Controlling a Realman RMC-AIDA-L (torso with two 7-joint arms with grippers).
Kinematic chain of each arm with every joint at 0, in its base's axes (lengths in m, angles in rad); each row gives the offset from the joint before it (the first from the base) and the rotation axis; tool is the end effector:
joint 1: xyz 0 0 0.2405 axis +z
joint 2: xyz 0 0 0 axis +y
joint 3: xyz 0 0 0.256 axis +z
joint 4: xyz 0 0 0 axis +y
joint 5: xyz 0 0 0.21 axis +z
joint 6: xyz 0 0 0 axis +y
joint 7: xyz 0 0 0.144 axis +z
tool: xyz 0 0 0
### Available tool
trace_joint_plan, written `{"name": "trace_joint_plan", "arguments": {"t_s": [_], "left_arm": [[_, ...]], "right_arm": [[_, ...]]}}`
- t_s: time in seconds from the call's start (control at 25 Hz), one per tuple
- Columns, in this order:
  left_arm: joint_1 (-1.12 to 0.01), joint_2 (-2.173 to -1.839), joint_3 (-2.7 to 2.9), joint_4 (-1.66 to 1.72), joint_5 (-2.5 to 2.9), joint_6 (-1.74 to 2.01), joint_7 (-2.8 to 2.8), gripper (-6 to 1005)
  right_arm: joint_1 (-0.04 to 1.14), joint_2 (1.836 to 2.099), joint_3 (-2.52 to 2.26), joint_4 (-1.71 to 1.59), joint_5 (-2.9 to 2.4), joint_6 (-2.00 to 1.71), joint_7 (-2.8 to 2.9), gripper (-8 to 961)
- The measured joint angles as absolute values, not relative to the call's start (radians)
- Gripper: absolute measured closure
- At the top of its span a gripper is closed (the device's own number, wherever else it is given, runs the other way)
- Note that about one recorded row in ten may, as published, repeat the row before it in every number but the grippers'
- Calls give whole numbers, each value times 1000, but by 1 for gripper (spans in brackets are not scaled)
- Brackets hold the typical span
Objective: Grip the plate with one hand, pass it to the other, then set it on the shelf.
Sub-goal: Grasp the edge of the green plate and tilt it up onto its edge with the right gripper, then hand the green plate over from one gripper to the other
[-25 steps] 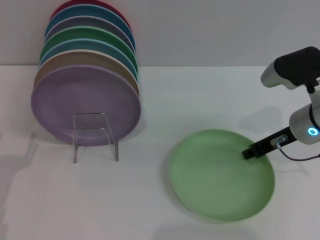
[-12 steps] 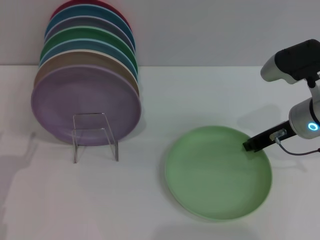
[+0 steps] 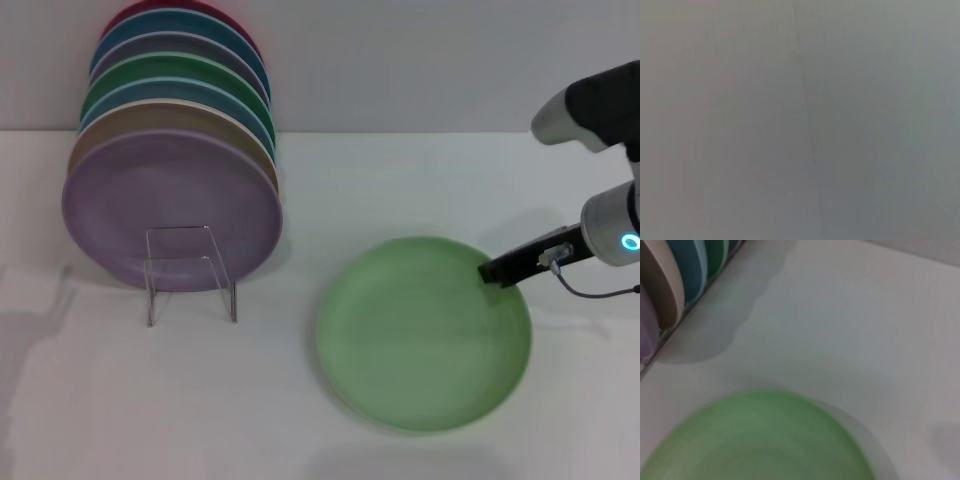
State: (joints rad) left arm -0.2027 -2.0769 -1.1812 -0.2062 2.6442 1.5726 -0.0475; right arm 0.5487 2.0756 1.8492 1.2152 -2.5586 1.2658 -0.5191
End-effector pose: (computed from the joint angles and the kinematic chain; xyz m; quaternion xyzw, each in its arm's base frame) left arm -0.3368 0.2534 0.0296 -0.6286 -0.1028 -0.3493 0.6872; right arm 0.2198 0.3813 0.0059 -0.8679 0.4160 -0.0769 0.2605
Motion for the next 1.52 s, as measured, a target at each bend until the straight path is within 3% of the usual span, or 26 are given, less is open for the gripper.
{"name": "trace_joint_plan", "arguments": {"t_s": [0.68,0.96,1.08,1.12,1.2,1.28,1.32,1.36,1.52], "left_arm": [[-189,-2076,-1116,-249,2646,1657,-47,188],[-222,-2037,-991,-310,2703,1627,-135,190],[-231,-1999,-992,-416,2774,1498,-177,190],[-209,-1969,-998,-540,2827,1386,-173,190],[-191,-1950,-1004,-619,2854,1317,-171,191],[-156,-1907,-1007,-798,2886,1165,-168,191],[-130,-1856,-993,-962,2891,1024,-168,193],[-130,-1856,-993,-962,2891,1024,-168,194],[-112,-1752,-951,-1261,2890,728,-182,201]], "right_arm": [[422,2075,1879,1445,-2384,1249,-612,929],[259,2078,1903,1532,-2123,1111,-927,930],[206,2080,1907,1537,-2010,1061,-1062,930],[189,2080,1911,1534,-1970,1047,-1110,930],[152,2081,1915,1525,-1893,1011,-1218,930],[125,2083,1912,1509,-1834,979,-1318,930],[111,2084,1910,1482,-1777,947,-1390,930],[111,2084,1910,1482,-1777,947,-1390,930],[111,2083,1917,1420,-1715,916,-1476,929]]}}
